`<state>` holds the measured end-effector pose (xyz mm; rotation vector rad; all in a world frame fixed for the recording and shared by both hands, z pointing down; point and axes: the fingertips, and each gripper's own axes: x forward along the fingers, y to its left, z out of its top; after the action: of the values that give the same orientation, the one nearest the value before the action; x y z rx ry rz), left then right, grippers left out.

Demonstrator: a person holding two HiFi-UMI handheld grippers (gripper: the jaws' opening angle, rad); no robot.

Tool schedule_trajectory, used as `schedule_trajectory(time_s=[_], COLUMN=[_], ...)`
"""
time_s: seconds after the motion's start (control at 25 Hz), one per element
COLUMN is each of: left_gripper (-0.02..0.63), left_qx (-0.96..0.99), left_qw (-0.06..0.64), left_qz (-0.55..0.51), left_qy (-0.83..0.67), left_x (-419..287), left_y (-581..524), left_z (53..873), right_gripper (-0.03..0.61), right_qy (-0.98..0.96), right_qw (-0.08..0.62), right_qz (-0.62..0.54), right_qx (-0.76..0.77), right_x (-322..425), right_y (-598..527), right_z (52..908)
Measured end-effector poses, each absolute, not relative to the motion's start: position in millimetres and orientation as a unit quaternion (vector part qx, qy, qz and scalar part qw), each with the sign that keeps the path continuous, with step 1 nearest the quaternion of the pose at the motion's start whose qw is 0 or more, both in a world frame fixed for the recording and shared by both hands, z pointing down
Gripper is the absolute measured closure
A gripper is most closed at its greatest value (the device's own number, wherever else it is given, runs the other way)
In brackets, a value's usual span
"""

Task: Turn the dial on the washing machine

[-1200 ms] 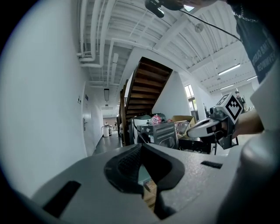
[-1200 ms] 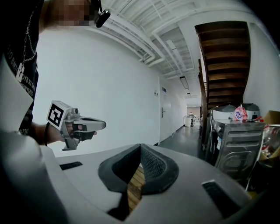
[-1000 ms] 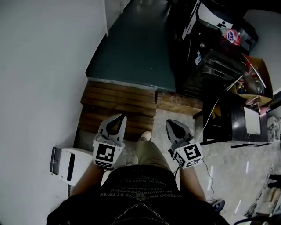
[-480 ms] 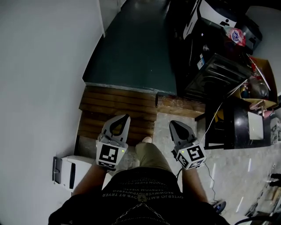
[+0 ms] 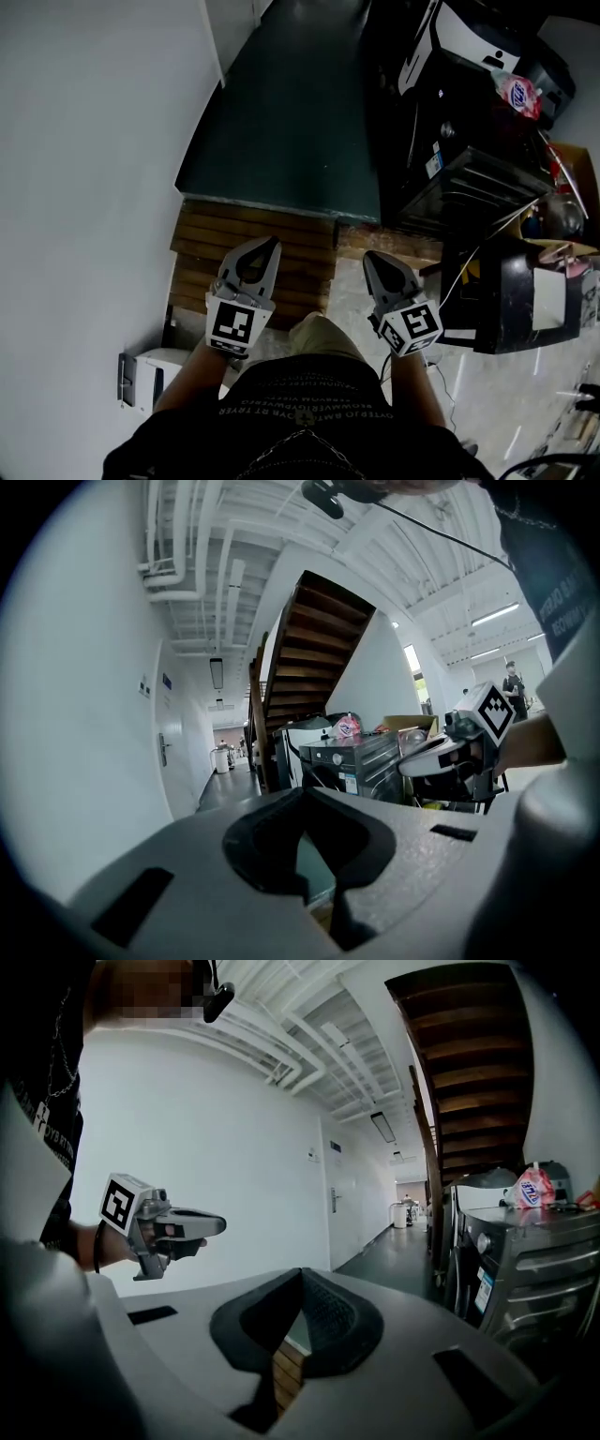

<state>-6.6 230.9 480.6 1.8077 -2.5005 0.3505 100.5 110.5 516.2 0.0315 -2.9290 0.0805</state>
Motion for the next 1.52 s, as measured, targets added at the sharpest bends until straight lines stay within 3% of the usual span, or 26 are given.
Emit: schedule_trajectory(time_s=[0.44,1.52], left_gripper=[0.609,0.609], left_qx=[0.601,0.665], left_qw=[0.000,-0.002], left_qz=[0.109,0.122], left_qy=[-0.792,-0.737], left_x=[-62.5,-175.0], left_y=[133.7,184.5], left_z=[434.9,399.1], right_gripper=[0.581,0.581], right_qy=[-0.994,-0.991], right_qw=[0.109,0.086], right_qz=[0.015,0.031], right_qx=[-0.009,0.094], right_x=[38.6,-54.4], right_y=[34.4,89.6], right_z=[479.6,435.3])
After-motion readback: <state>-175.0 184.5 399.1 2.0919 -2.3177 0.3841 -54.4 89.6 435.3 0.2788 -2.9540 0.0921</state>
